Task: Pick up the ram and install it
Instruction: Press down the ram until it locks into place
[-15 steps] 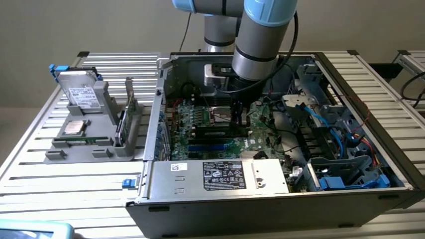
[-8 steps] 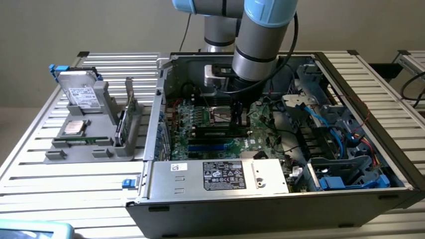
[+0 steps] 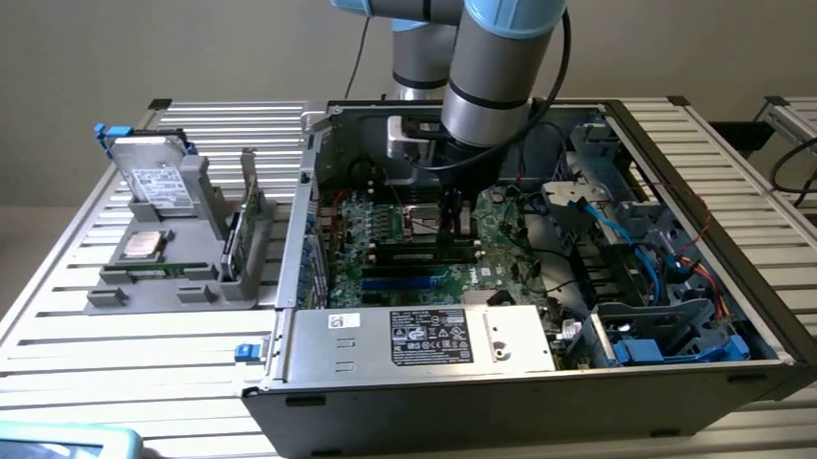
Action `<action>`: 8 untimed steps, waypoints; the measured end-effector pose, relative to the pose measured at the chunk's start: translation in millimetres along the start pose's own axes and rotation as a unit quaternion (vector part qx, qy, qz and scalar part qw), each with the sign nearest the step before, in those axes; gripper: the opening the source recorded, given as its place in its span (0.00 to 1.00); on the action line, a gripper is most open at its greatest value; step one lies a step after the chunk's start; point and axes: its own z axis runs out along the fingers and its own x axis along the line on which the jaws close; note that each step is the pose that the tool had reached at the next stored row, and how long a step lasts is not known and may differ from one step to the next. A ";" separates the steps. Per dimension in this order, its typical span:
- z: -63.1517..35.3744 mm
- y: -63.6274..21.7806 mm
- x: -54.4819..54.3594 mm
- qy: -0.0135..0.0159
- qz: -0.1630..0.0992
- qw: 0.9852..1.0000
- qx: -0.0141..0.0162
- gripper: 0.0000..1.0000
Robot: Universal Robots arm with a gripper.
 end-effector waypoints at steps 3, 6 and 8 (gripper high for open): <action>0.6 8.4 0.0 0.003 0.000 1.000 0.001 0.11; 1.3 16.5 -0.4 0.007 0.001 1.000 0.001 0.11; 1.7 21.4 -1.0 0.009 0.001 1.000 0.001 0.11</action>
